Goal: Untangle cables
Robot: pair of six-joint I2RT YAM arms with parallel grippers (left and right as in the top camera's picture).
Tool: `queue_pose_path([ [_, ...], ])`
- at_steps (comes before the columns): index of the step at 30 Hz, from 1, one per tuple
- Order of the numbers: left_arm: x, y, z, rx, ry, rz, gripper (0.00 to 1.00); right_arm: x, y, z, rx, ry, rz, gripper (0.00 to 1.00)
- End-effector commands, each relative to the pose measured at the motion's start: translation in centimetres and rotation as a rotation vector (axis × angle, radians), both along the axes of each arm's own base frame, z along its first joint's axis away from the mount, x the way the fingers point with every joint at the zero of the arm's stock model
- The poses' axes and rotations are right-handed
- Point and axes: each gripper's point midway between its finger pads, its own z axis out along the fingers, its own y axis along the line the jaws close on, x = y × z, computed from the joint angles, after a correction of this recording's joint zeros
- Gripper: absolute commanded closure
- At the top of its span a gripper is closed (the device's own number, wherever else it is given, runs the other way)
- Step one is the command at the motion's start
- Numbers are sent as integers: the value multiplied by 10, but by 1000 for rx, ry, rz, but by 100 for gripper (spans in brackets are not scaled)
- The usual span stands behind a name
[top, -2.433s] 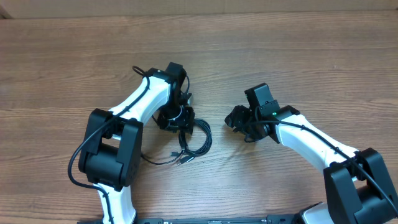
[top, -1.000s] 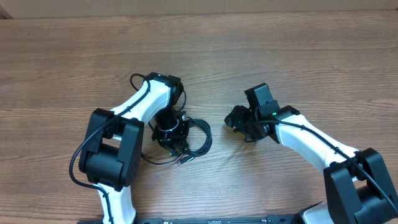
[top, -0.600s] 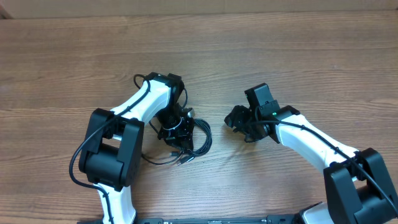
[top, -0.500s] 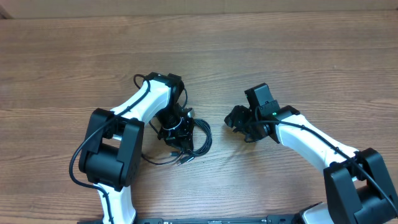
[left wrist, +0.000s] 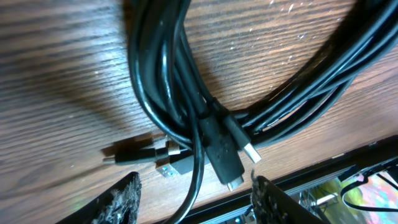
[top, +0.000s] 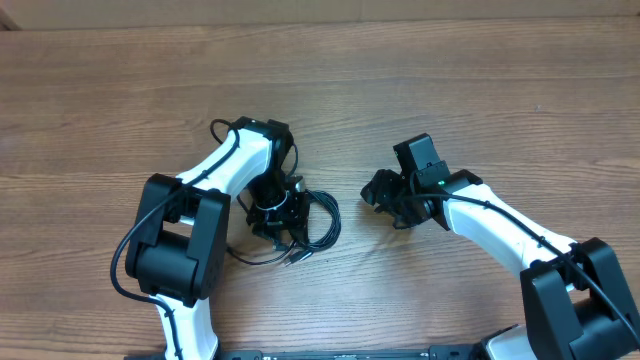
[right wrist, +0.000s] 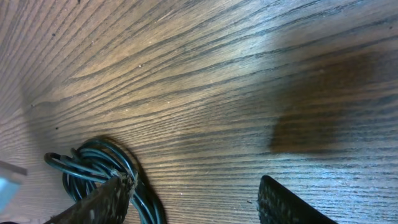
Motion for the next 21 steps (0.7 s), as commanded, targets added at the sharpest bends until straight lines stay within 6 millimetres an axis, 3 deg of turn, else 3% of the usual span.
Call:
queue_pose_path([
  [1,-16,-7,-7,-18,50,2,41,0,0,-2,-11,0,0,36],
  [4,-27,-7,-11,-20,80,2,48,0,0,-2,-10,-1,0,36],
  [8,-28,-14,-9,-77,83,-4,49,0,10,2,32,-17,58,33],
  [11,-23,-18,-8,-120,66,-12,53,-5,23,7,69,-48,179,33],
  [12,-19,-16,-8,-129,53,-12,60,-8,28,9,87,-57,226,37],
  [14,-15,-13,-8,-134,45,1,62,-8,28,9,87,-58,225,41],
  [17,-7,-7,-6,-138,35,31,62,-7,29,10,89,-64,225,34],
  [21,1,-1,-4,-153,32,75,62,-1,34,14,114,-93,225,35],
])
